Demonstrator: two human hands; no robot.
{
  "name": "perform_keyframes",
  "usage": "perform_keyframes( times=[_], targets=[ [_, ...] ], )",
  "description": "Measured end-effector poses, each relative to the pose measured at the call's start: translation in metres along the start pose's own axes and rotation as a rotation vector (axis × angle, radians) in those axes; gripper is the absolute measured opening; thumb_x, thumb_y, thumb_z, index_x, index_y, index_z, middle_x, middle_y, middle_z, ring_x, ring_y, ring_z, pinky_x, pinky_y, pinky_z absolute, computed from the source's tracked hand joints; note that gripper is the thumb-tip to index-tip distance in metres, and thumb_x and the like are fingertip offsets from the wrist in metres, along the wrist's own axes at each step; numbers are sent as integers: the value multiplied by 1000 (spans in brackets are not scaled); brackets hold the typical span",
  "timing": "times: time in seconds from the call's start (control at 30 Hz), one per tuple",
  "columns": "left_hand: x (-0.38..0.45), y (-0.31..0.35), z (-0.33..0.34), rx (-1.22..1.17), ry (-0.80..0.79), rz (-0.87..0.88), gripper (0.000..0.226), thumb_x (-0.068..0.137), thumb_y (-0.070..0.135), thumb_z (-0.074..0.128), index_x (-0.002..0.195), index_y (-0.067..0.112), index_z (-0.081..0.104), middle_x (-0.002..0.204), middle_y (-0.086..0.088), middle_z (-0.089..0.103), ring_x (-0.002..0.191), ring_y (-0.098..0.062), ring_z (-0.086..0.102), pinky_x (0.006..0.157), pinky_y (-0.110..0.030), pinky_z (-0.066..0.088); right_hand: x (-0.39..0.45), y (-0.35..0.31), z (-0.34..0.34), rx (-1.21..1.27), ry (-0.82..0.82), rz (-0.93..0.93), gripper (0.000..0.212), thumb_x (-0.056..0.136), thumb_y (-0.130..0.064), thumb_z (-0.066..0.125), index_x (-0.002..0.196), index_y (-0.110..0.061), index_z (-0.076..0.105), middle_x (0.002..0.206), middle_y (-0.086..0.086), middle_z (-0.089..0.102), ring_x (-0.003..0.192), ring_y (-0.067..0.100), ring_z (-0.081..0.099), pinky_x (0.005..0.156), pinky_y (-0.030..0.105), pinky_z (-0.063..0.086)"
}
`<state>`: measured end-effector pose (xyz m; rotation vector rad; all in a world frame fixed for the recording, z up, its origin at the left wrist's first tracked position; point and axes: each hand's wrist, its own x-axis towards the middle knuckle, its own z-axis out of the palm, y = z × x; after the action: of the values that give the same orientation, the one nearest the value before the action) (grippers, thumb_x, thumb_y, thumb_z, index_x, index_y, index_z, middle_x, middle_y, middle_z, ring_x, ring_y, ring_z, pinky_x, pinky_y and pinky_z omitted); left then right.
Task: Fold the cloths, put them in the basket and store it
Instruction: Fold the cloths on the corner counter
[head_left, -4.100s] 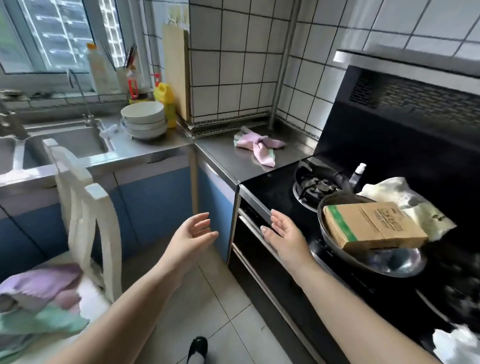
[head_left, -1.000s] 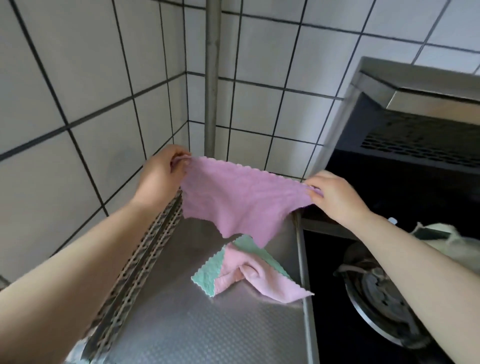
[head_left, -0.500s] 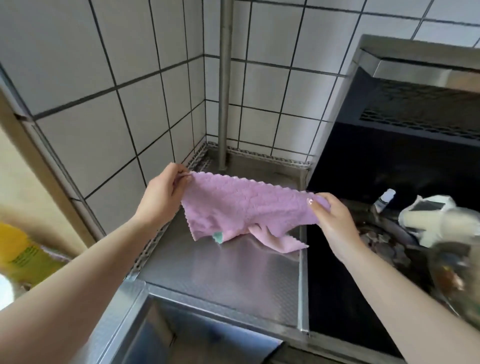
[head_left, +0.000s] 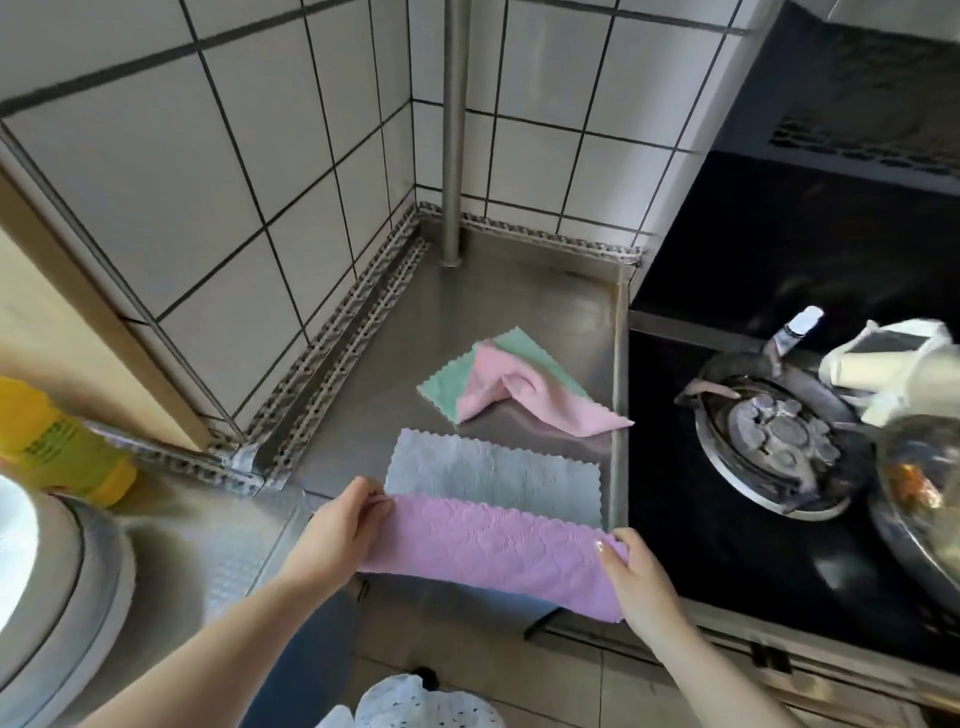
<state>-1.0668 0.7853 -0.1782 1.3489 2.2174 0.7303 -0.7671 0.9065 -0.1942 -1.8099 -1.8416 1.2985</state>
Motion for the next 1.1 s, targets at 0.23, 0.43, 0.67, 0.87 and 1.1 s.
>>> perform_keyframes(
  times=[0.23,0.43,0.67,0.87,1.1],
  targets=[
    [36,6,8,-352,63,-227,46,91,22,59,132,18,40,111,-6,64,102,-17,58,91,-27,40,31,-15,-3,63,105,-11,11,94,-23,51,101,-17,58,96,-4,63,91,15,58,70,26,42],
    [79,4,17,-353,74,-228,55,95,19,51,144,20,28,120,-11,60,111,-22,55,92,-24,34,67,-31,-4,44,158,0,13,95,-20,47,101,-13,57,93,1,61,85,21,56,70,30,40],
    [103,1,25,-351,53,-292,55,95,20,51,145,20,27,125,-10,58,109,-17,53,91,-23,34,89,-37,-2,-17,134,35,14,96,-21,46,103,-14,56,94,0,59,84,18,54,70,28,38],
    [117,-7,32,-316,56,-322,59,93,21,56,145,19,27,121,-9,62,108,-21,57,87,-25,39,100,-36,-1,-45,149,57,6,95,-23,49,93,-18,51,87,1,57,75,17,51,60,24,38],
    [114,-11,30,-199,114,-297,58,91,27,58,142,15,33,113,-6,60,102,-23,57,88,-34,46,99,-35,-6,-32,298,33,16,91,-21,55,105,-14,56,97,1,62,90,22,59,70,28,42]
  ],
)
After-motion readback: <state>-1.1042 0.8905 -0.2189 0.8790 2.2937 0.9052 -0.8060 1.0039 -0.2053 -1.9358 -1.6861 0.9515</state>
